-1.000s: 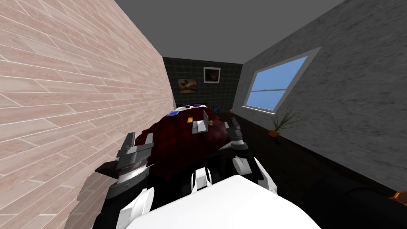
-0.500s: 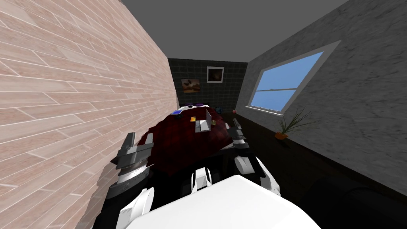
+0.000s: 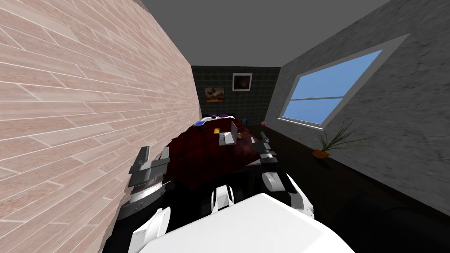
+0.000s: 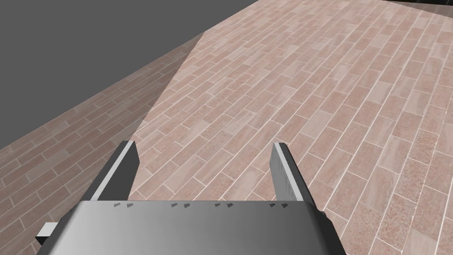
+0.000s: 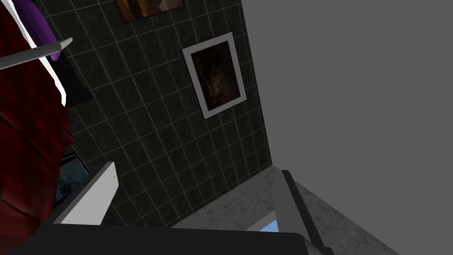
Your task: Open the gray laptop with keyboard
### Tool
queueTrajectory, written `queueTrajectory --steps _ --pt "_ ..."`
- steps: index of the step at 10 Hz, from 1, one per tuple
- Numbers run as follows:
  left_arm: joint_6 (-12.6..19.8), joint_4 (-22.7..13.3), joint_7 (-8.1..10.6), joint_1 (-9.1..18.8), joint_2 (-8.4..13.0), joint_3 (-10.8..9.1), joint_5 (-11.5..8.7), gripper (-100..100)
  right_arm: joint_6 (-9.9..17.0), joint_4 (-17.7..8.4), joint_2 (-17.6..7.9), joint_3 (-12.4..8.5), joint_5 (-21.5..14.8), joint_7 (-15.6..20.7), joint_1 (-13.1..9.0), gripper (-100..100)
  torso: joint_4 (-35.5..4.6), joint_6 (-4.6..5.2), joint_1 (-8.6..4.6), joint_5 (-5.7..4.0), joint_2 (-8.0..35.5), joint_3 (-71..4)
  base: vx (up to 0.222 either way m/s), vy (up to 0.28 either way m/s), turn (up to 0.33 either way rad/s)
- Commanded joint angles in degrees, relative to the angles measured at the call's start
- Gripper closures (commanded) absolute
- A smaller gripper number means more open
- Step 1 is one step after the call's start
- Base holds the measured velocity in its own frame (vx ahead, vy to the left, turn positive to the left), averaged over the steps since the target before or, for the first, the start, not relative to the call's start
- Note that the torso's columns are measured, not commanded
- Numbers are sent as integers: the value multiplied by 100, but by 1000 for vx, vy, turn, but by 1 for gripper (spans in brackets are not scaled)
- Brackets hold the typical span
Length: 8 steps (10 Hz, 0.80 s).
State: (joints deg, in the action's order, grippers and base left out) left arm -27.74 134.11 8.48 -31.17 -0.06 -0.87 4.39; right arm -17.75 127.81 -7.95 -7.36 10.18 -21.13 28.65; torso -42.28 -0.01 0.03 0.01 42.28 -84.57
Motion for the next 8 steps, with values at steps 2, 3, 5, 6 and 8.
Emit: queueTrajectory --steps 2,3,5,6,8 --pt "0 0 0 0 0 0 0 0 297 -92 -46 -219 257 -587 5 -100 -1 0 -4 -1 3 2 -19 29 106" --pt "0 0 0 -1 0 0 0 0 508 -137 -67 -370 437 -751 -1 -100 -1 3 -5 -1 2 1 -23 34 168" --pt "0 0 0 -1 0 0 0 0 724 -184 -85 -527 624 -1078 -8 -100 0 3 -5 -1 1 1 -19 25 121" --pt "0 0 0 0 0 0 0 0 724 -184 -85 -527 624 -1243 -8 -100 0 0 -4 -1 0 0 -12 20 85" --pt "0 0 0 -1 0 -1 0 0 942 -232 -101 -690 819 -1506 -18 -100 1 3 -8 -2 -3 -2 -6 14 66"
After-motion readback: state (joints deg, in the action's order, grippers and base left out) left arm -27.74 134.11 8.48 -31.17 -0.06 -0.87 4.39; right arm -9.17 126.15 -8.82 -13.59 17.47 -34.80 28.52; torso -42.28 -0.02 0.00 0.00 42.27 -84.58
